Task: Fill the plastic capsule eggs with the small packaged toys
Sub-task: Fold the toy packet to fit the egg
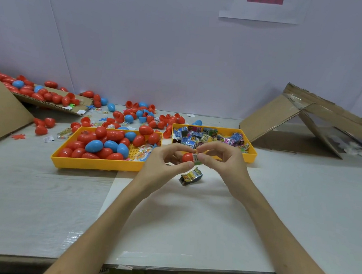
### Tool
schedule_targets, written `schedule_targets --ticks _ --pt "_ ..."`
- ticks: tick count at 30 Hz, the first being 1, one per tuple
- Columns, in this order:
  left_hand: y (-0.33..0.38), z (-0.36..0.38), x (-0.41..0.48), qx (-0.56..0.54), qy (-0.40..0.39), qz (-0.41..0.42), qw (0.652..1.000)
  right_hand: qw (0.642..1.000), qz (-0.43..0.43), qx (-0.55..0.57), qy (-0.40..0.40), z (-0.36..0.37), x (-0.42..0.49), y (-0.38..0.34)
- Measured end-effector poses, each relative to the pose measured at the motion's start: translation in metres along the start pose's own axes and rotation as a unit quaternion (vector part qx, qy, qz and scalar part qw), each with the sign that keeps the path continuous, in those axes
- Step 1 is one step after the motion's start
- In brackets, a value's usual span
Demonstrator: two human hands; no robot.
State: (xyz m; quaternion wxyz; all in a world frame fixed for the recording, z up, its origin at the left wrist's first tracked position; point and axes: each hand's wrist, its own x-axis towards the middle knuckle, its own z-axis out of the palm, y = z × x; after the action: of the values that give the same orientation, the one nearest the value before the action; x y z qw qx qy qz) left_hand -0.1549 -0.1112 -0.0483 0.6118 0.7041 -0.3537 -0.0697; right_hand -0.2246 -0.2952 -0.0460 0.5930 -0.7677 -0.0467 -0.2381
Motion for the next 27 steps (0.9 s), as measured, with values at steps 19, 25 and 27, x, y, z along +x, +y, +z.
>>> schedule_targets --ticks 19,25,27 --pt "0.000 -0.005 0.001 -0.213 0.034 -0.130 0.968 0.945 -0.206 -0.201 0.156 0.019 -0.007 0.011" --pt "0.005 -0.004 -0.001 -0.314 -0.014 -0.165 0.935 0.925 -0.253 -0.263 0.108 0.028 -0.010 0.010" --pt "0.006 -0.003 -0.002 -0.314 -0.022 -0.168 0.934 0.920 -0.263 -0.267 0.118 0.029 -0.012 0.010"
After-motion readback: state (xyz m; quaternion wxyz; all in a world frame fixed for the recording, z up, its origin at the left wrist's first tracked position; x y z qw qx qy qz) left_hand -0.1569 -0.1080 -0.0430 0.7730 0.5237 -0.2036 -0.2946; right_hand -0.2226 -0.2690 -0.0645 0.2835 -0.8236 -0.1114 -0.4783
